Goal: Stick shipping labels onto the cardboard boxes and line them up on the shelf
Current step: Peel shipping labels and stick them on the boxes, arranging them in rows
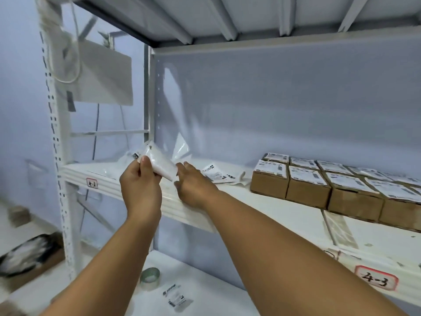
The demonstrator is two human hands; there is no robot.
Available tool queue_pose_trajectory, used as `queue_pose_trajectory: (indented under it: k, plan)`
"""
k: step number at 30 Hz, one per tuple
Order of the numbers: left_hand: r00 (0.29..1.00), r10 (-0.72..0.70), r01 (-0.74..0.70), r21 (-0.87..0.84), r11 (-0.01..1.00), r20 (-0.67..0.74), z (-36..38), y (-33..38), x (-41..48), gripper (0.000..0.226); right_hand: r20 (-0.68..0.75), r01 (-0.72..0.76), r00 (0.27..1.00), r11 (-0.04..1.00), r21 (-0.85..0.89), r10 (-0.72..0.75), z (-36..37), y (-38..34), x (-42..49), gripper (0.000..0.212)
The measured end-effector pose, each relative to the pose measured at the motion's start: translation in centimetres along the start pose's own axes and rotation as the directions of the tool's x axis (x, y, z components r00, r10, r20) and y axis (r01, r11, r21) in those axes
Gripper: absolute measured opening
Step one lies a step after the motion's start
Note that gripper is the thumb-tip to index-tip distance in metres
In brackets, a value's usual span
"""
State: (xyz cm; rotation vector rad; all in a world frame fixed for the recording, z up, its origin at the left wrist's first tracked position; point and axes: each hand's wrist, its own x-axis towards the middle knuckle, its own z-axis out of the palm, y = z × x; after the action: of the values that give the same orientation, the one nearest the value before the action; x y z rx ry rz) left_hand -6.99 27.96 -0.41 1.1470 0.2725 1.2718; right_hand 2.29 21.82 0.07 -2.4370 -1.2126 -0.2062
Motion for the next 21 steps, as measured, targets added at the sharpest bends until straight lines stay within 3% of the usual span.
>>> queue_pose_trajectory:
  k: [3, 6, 8, 10, 12, 15, 17, 21]
  plan:
    - [0.999, 0.005, -0.006, 0.022, 1.0, 0.038, 0.0, -0.7, 0.5, 0.036, 0.088, -0.05, 0.995, 0.995, 0.087, 0.042, 0.9, 0.9, 0.7, 0.038]
    - [0.996, 0.04, -0.049, 0.109, 0.993, 0.077, 0.2, -1.4, 0.8, 0.037, 0.108, -0.033, 0.994, 0.999, -0.014, 0.034, 1.1, 1.3, 0.8, 0.048]
    - [0.996, 0.037, -0.049, 0.149, 0.988, 0.084, 0.3, -1.5, 0.8, 0.036, -0.046, 0.025, 0.999, 1.0, -0.013, -0.026, 0.7, 1.1, 0.4, 0.038]
    - [0.996, 0.029, -0.045, 0.198, 0.979, 0.082, 0.5, -1.3, 0.6, 0.037, -0.29, 0.039, 0.957, 0.983, 0.182, 0.016, 0.2, 1.2, 0.0, 0.022]
    - [0.994, 0.045, -0.073, 0.289, 0.955, 0.102, 0.9, -0.7, 0.0, 0.039, -0.412, 0.002, 0.883, 0.878, 0.479, 0.223, -0.6, 1.3, -0.8, 0.018]
    - [0.974, 0.113, -0.193, 0.461, 0.866, 0.196, 1.9, 0.7, -1.8, 0.032, -0.235, -0.037, 0.867, 0.526, 0.85, 0.441, -3.2, 1.0, -2.7, 0.028]
    - [0.923, 0.184, -0.342, 0.503, 0.794, 0.338, 2.8, 1.5, -3.2, 0.028, -0.059, -0.084, 0.914, 0.329, 0.941, 0.402, -5.7, 0.9, -4.2, 0.034]
    - [0.691, 0.261, -0.675, 0.472, 0.567, 0.675, 5.1, 3.1, -5.8, 0.03, 0.076, -0.151, 0.95, 0.236, 0.96, 0.303, -9.8, 1.5, -7.5, 0.026]
